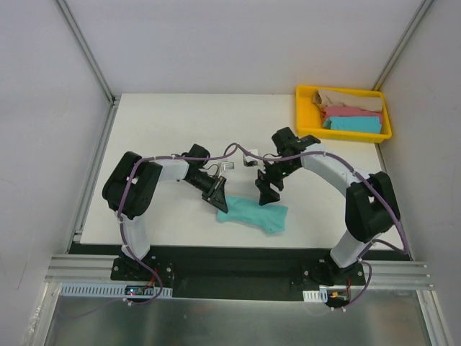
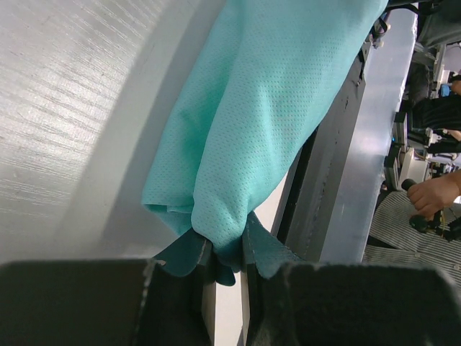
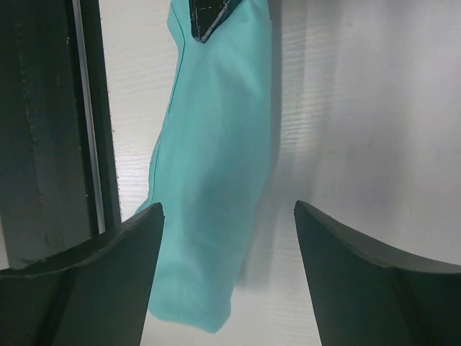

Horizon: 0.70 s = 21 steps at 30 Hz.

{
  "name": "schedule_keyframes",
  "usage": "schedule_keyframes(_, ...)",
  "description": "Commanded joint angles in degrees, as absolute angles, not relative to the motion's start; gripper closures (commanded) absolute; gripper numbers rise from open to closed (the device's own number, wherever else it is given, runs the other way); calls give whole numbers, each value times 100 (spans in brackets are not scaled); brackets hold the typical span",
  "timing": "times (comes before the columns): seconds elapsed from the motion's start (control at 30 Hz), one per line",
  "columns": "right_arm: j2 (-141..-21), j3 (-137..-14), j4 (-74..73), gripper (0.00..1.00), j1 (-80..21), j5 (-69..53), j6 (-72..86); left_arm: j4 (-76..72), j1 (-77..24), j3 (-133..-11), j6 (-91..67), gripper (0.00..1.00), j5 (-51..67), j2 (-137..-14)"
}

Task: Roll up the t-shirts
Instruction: Roll the T-shirt to the center of the board.

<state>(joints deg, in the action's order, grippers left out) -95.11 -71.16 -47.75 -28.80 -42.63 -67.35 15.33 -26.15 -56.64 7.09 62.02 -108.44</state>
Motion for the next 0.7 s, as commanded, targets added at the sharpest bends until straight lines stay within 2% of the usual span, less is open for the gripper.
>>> schedule_keyframes(0.0, -9808, -7365, -4439, 23, -3216, -4386, -5748, 1599, -2593, -5774, 870, 100, 6223, -10793)
schedule_keyframes(0.2, -10256, -7251, -4132, 20, -3638, -3807, -5134, 1591, -2593, -5792, 844, 100, 6223, -10811)
schedule_keyframes(0.53, -10432, -6926, -3911, 20, -4279, -2524, -4755, 1591, -2593, -5836, 765, 100, 6188, -10854)
schedule_keyframes(0.67, -10538, -6759, -4113, 22, -4456, -2364, -4755, 1591, -2593, -5854, 765, 100, 6161, -10863)
